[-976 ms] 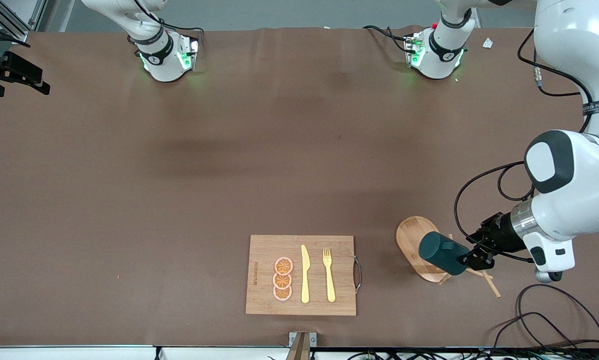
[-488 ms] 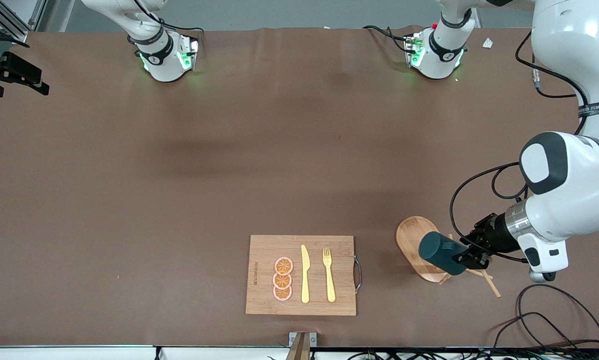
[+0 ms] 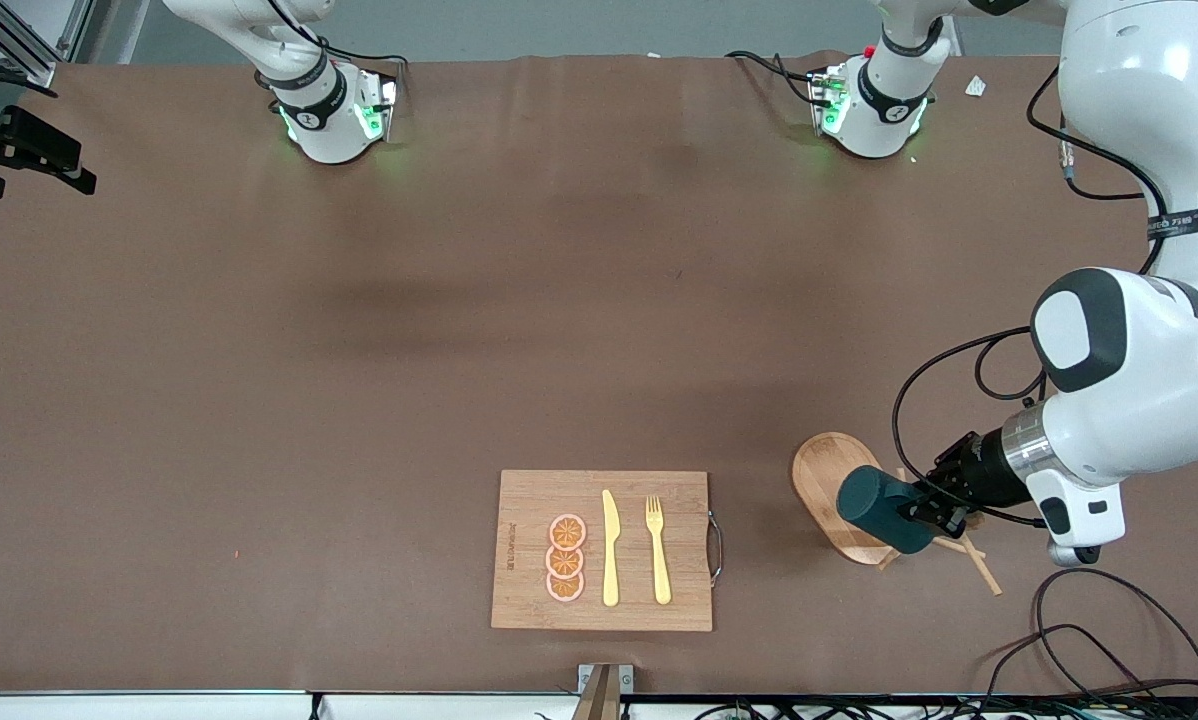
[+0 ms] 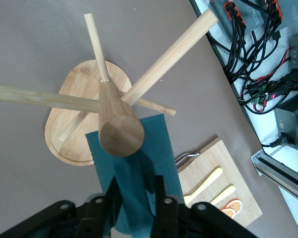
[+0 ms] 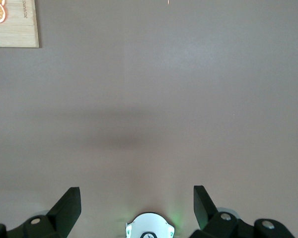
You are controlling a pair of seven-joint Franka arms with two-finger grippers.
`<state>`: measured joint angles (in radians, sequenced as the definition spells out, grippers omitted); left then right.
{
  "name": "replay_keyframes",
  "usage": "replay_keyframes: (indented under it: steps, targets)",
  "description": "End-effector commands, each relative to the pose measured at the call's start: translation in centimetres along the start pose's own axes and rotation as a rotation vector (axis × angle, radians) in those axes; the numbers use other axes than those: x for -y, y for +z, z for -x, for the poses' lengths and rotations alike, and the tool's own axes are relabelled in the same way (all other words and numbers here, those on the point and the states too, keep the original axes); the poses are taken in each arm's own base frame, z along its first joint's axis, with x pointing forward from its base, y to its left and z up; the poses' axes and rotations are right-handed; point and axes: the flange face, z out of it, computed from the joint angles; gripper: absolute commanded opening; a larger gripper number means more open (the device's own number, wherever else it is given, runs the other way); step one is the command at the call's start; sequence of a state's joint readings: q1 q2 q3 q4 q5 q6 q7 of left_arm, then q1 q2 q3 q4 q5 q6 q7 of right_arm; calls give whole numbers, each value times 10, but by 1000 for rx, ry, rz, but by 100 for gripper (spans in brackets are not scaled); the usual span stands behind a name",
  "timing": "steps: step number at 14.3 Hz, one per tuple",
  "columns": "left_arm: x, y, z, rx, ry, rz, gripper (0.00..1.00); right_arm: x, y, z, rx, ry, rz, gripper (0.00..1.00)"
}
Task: Transfer cup from left to right arm and place
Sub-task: 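Close the left gripper on the teal mug's body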
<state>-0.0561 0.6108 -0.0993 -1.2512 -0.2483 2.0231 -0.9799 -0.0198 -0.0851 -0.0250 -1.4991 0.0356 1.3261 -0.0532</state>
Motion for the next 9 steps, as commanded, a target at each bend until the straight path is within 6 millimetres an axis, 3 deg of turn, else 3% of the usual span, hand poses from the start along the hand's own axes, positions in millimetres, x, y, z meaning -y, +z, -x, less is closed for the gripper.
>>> replay_keyframes:
  steps: [1, 4, 9]
  targets:
    - [-5, -2, -2, 7, -14, 26, 20, -1, -4, 3, -21, -6, 7, 100]
    - [-7, -4, 0, 15, -17, 34, 13, -2, -4, 3, -22, 0, 5, 100]
    - [-12, -8, 9, 43, -45, 57, 10, -4, -9, 0, -31, 11, 7, 100]
